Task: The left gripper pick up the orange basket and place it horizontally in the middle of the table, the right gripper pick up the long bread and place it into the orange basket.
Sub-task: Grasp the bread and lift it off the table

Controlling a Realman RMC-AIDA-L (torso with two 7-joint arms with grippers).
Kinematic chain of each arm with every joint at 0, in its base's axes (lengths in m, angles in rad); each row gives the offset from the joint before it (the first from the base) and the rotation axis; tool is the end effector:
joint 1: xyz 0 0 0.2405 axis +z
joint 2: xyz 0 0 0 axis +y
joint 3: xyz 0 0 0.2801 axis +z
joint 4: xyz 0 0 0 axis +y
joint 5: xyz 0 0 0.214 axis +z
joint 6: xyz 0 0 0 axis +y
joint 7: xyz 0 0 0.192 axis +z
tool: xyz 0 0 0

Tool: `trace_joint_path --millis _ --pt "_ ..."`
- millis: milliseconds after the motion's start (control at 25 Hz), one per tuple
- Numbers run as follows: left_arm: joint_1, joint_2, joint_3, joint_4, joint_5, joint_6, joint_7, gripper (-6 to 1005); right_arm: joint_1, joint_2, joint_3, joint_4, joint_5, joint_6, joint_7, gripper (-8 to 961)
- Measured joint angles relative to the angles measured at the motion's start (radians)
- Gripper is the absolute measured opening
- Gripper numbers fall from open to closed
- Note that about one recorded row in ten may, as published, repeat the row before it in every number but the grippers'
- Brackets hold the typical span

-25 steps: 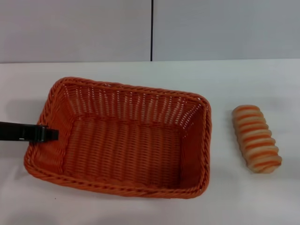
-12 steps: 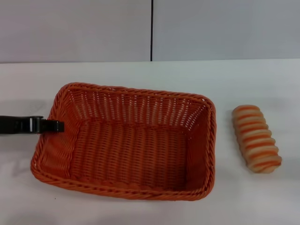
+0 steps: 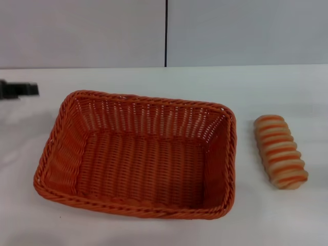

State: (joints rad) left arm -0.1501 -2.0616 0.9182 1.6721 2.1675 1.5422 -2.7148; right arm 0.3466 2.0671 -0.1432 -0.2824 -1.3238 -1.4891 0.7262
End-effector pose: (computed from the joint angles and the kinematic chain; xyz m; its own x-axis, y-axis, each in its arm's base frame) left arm -0.2829 0.3245 0.0799 0.3446 0.7759 0.5284 0.9314 -0.2121 -0.2959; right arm 0.3721 0.3462 0.0798 0.5347 0.2372 -0.8111 -0.7985 -0.1724 -0.5768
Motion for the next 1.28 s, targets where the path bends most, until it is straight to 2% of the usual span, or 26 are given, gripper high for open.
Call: trace_joint_path --millis 120,160,320,520,560,680,720,880,960,1080,1160,1280 --pt "-0.006 0.0 -0.042 -0.026 -0.047 -0.005 0.054 555 0.0 0.002 -0.001 -0.141 -0.124 0.069 0.148 569" --pt "-0.011 -0.001 -0.102 -0.097 -0.137 -0.01 0.163 555 0.002 0.003 -0.001 -0.195 -0.178 0.087 0.219 567" --pt "-0.014 -0.001 -0.204 -0.318 -0.354 -0.018 0.396 555 0.025 -0.001 -0.031 -0.448 -0.466 0.098 0.524 560" --pt "-0.016 0.003 -0.302 -0.591 -0.55 0.005 0.723 555 0.05 0.002 -0.217 -0.779 -0.799 0.047 0.895 550" --pt "-0.016 0.003 -0.302 -0.591 -0.55 0.005 0.723 555 0.057 0.002 -0.246 -0.821 -0.854 0.026 0.945 548" --pt "-0.014 0.003 -0.329 -0.7 -0.614 0.027 0.878 555 0.106 0.001 -0.35 -0.962 -1.066 -0.066 1.089 542" --pt "-0.011 0.001 -0.345 -0.788 -0.659 0.029 1.008 554 0.124 0.001 -0.374 -0.988 -1.124 -0.093 1.115 540" --pt "-0.011 0.001 -0.353 -0.864 -0.686 0.029 1.106 554 0.213 -0.021 -0.437 -1.003 -1.315 -0.199 1.184 532" --pt "-0.016 0.001 -0.361 -0.944 -0.698 0.029 1.214 554 0.251 -0.032 -0.457 -0.984 -1.364 -0.246 1.199 529" --pt "-0.018 0.0 -0.363 -0.974 -0.698 0.028 1.252 554 0.291 -0.043 -0.488 -0.952 -1.391 -0.312 1.212 523" --pt "-0.022 0.001 -0.364 -1.002 -0.698 0.026 1.282 554 0.309 -0.044 -0.502 -0.939 -1.388 -0.353 1.213 519" --pt "-0.026 0.002 -0.365 -1.03 -0.698 0.019 1.308 554 0.33 -0.026 -0.523 -0.922 -1.377 -0.39 1.214 513"
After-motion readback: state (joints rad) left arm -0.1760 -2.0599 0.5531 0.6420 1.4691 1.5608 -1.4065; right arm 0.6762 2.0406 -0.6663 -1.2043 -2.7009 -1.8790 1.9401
